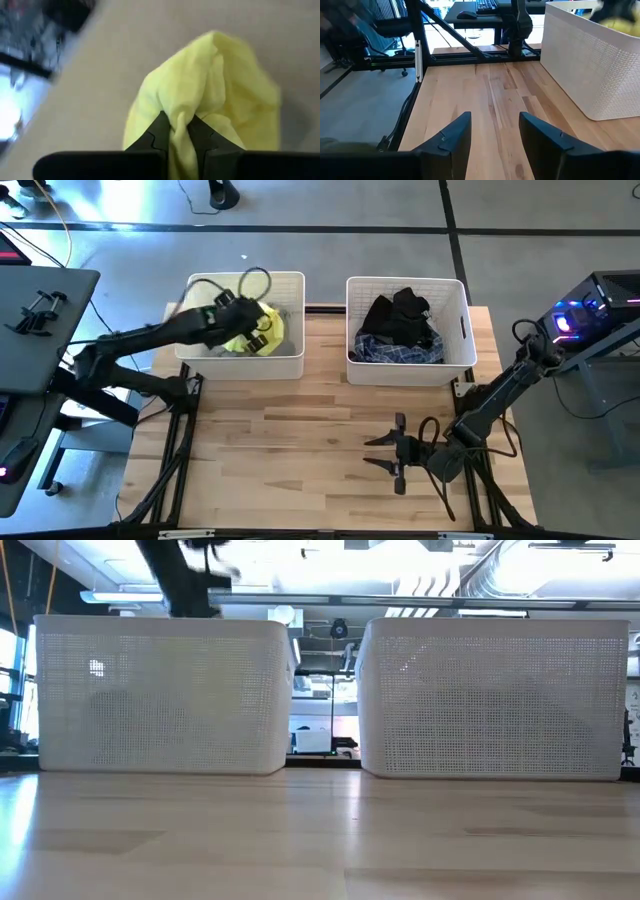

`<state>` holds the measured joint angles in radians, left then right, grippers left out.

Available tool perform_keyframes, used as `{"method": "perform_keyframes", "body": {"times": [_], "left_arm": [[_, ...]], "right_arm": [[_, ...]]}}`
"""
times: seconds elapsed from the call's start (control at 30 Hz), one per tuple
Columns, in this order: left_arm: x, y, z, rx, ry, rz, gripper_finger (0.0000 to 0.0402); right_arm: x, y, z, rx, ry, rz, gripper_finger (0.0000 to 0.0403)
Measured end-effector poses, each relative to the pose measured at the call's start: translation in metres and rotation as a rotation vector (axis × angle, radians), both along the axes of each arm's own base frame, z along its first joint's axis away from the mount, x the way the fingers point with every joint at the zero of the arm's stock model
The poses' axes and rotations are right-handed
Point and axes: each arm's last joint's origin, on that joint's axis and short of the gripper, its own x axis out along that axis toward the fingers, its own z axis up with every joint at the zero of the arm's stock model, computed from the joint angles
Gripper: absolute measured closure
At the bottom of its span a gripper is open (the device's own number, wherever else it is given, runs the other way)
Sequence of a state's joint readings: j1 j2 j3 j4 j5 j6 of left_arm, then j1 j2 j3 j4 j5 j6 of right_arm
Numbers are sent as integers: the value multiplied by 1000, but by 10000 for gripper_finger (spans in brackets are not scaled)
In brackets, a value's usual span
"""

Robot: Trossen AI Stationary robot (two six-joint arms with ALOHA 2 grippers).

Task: Sort clothes
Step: Put the yellow shirt into the left white laundry bin, then return to Home Position

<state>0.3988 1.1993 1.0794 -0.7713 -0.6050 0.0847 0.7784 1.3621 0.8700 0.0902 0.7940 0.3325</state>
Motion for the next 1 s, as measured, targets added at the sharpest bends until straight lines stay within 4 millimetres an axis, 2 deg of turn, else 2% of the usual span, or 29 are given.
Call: {"method": "perform_keyframes", "body": {"times": [0.1,0.23,0.37,0.47,0.57,0.73,0.83,1.0], "left_arm": [[5,20,-40,-69,102,61,377],[12,41,-86,-199,159,68,335],[19,60,-112,-311,154,66,277],[21,68,-116,-344,157,78,231],[22,69,-105,-355,148,84,196],[26,55,-57,-327,47,28,175],[25,36,-26,-270,-42,-45,179],[12,-11,16,-192,-205,-191,194]], "right_arm": [[0,0,0,0,-1,0,245],[0,0,0,1,-1,0,245],[0,0,0,1,-1,0,245],[0,0,0,0,0,0,245],[0,0,0,0,-1,0,245],[0,-1,0,-32,-7,-20,245],[0,-2,1,-46,-22,-69,245],[-4,-5,5,-57,-68,-196,245]]}}
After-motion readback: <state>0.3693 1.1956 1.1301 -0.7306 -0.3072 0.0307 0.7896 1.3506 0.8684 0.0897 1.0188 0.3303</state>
